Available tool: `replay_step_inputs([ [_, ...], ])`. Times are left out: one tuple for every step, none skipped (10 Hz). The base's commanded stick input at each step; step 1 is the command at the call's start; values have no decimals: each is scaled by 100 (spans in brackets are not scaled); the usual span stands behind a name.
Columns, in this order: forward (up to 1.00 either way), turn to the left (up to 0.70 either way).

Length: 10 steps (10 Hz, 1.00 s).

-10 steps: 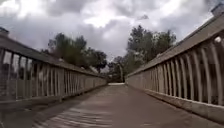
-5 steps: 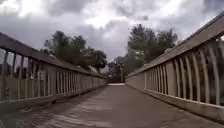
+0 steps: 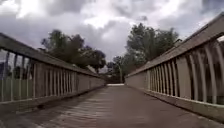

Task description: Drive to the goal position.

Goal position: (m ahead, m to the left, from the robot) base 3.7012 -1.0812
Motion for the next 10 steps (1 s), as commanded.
replay_step_inputs([
  [85, 0],
  [85, 0],
  [85, 0],
  [85, 0],
  [85, 0],
  [85, 0],
  [85, 0],
  [85, 0],
  [85, 0],
  [85, 0],
])
